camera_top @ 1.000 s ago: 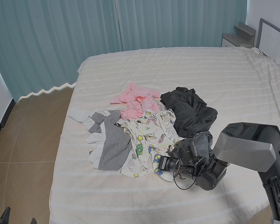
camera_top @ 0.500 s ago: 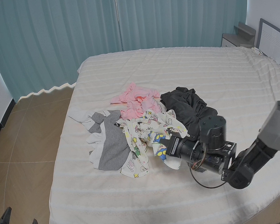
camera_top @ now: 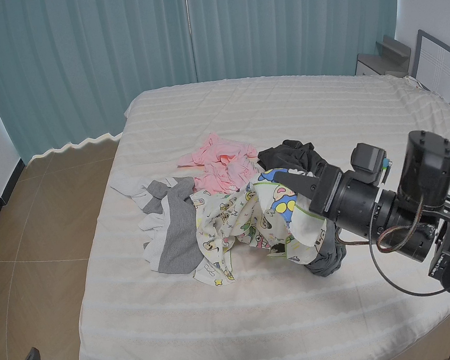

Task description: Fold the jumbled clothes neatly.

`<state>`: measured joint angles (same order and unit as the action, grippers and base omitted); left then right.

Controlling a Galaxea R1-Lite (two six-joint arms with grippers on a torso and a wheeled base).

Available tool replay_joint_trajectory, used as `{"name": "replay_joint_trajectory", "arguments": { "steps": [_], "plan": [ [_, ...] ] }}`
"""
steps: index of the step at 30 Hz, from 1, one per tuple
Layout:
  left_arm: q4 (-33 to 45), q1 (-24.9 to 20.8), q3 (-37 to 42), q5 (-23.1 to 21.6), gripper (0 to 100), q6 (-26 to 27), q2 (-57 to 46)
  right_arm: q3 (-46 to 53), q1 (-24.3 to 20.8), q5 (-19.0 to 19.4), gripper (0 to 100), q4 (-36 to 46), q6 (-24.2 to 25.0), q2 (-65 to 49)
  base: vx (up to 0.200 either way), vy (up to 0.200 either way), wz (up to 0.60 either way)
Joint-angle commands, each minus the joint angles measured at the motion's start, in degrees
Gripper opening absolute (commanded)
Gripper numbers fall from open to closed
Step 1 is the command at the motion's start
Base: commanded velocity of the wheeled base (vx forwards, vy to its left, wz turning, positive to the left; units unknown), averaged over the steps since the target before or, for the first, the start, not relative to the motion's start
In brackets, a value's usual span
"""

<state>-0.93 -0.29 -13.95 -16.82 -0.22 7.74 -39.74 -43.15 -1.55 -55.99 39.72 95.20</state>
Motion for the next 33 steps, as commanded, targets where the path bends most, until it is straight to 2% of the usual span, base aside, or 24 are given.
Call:
{"name": "replay_joint_trajectory", "arguments": {
  "steps": [1, 3, 5, 7, 11, 13, 14, 17, 19, 27, 29, 33],
  "plan": [
    [-1.5, -0.6, -11.7, -20.2, 100, 6.9, 29.9, -2.4, -4.6, 2.7, 0, 4.8, -0.2, -12.1, 0.0, 0.0, 0.0],
    [-3.1, -3.3, -11.8, -22.5, 100, 7.3, 35.7, -3.6, -5.3, 3.3, 0, 6.2, -0.3, -13.0, 0.0, 0.0, 0.0],
    [-3.6, -5.9, -11.8, -22.5, 100, 7.2, 38.8, -4.1, -5.5, 3.9, 0, 7.2, -0.7, -13.6, 0.0, 0.0, 0.0],
    [-4.3, -12.9, -11.8, -20.5, 100, 7.3, 48.2, -6.4, -6.4, 5.4, 0, 10.0, -1.8, -15.7, 0.0, 0.0, 0.0],
    [-10.4, -19.3, -12.2, -15.9, 100, 10.0, 61.4, -9.8, -8.2, 5.7, 0, 11.4, -2.6, -17.3, 0.0, 0.0, 0.0],
    [-17.2, -20.7, -11.4, -15.4, 100, 10.6, 67.1, -10.7, -9.1, 5.7, 0, 12.1, -3.3, -17.9, 0.0, 0.0, 0.0],
    [-17.6, -20.7, -11.3, -15.4, 100, 10.7, 67.4, -10.8, -9.2, 5.7, 0, 12.1, -3.4, -17.9, 0.0, 0.0, 0.0],
    [-28.0, -24.1, -8.9, -15.3, 100, 9.9, 75.3, -13.7, -10.3, 6.1, 0, 12.5, -5.9, -17.9, 0.0, 0.0, 0.0],
    [-31.0, -25.4, -8.4, -15.3, 100, 9.3, 78.3, -15.5, -10.6, 6.6, 0, 12.4, -6.1, -17.7, 0.0, 0.0, 0.0],
    [-39.2, -26.9, -7.2, -13.5, 100, 8.9, 87.3, -15.0, -12.4, 6.4, 0, 12.0, -6.1, -19.3, 0.0, 0.0, 0.0],
    [-40.7, -29.5, -7.1, -13.3, 100, 8.6, 89.3, -15.5, -12.6, 6.3, 0, 11.7, -6.0, -19.2, 0.0, 0.0, 0.0],
    [-42.7, -36.0, -7.2, -11.6, 100, 4.1, 89.4, -14.8, -12.6, 6.5, 0, 10.5, -5.4, -18.5, 0.0, 0.0, 0.0]
  ]
}}
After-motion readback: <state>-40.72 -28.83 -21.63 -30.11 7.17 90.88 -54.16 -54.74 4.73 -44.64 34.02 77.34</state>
